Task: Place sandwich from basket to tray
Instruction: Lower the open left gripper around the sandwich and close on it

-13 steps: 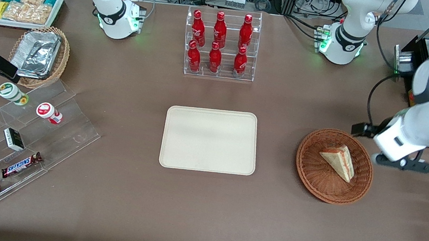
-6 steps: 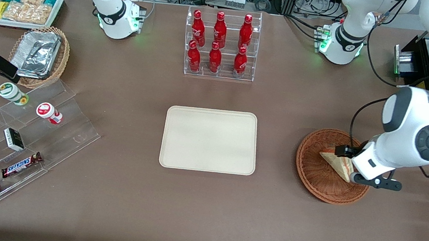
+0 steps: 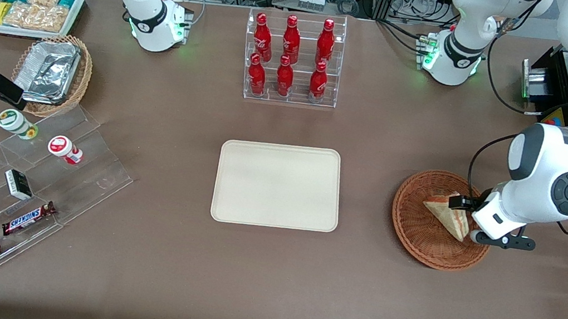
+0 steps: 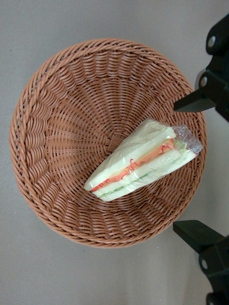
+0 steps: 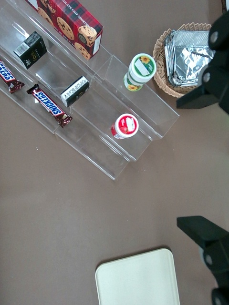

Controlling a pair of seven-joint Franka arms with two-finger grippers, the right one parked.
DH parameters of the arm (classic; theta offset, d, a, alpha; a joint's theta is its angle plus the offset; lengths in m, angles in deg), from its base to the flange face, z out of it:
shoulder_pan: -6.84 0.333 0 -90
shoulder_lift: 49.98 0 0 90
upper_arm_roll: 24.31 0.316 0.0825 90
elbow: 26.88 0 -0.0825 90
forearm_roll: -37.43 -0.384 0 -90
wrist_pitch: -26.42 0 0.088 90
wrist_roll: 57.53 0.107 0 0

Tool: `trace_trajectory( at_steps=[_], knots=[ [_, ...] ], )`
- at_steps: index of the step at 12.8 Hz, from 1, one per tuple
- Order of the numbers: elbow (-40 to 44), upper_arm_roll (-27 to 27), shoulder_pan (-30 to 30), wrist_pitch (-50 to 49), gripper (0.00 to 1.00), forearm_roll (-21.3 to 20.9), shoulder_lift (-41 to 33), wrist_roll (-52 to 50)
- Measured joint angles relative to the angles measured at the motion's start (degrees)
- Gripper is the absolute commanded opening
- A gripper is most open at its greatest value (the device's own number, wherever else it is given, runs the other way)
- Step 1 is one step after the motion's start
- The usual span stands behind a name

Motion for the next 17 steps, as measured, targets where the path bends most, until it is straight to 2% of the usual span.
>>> trace_trajectory(
  at_steps=[4,8,11,12,15,17],
  knots=[
    [-3.9,-0.1,0.0,5.1,1.0,0.0,-1.4,-10.6],
    [-11.4,-0.1,0.0,14.1,1.0,0.1,-4.3,-21.6],
    [-14.8,0.0,0.3,18.0,1.0,0.3,-6.1,-32.7],
    [-15.1,0.0,0.4,18.9,1.0,0.7,-6.1,-36.1],
    [-15.5,0.0,0.4,21.8,1.0,5.8,-6.1,-40.5],
    [-15.8,0.0,0.4,22.0,1.0,6.3,-6.1,-41.2]
  ],
)
